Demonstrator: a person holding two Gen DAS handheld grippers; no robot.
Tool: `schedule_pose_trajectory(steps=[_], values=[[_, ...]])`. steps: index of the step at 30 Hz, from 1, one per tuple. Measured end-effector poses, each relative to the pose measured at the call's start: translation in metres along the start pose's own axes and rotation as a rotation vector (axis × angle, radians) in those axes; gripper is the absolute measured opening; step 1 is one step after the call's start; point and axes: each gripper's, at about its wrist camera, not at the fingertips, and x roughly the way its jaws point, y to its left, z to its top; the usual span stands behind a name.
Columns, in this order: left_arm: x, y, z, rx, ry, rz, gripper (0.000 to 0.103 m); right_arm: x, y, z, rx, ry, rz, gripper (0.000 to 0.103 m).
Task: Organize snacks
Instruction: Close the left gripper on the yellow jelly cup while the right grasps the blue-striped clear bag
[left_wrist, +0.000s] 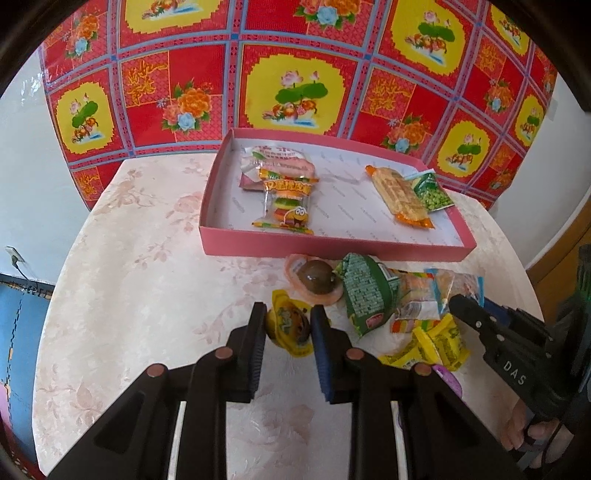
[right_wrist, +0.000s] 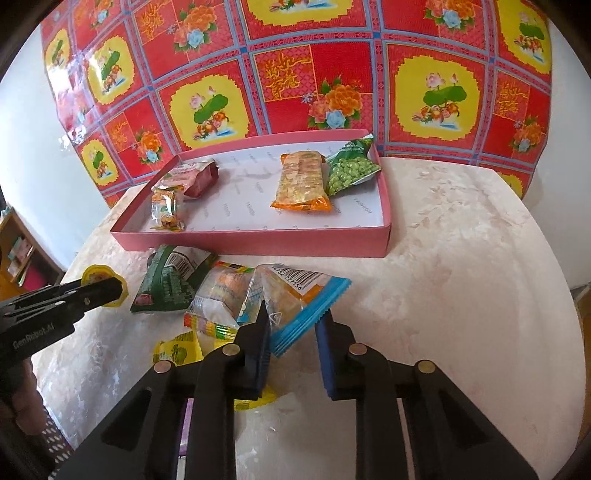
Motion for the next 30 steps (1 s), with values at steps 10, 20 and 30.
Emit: schedule_pose_trajectory(steps=[10, 20, 30], values=[[-0.018, -0.004, 0.0, 0.006, -0.032, -0.009, 0.025, -0.017, 0.002, -0.003, -0.001, -0.032, 0.002, 0.023], [-0.028, -0.008, 0.007, 0.008, -0.054, -0.023, 0.025, -0.034, 0.006, 0.001, -0.015, -0.059, 0.011, 0.023], [-0.026, -0.008, 0.028, 0.017, -0.058, -0.037, 0.025, -0.04, 0.003, 0.02, -0.011, -0.077, 0.01, 0.023]])
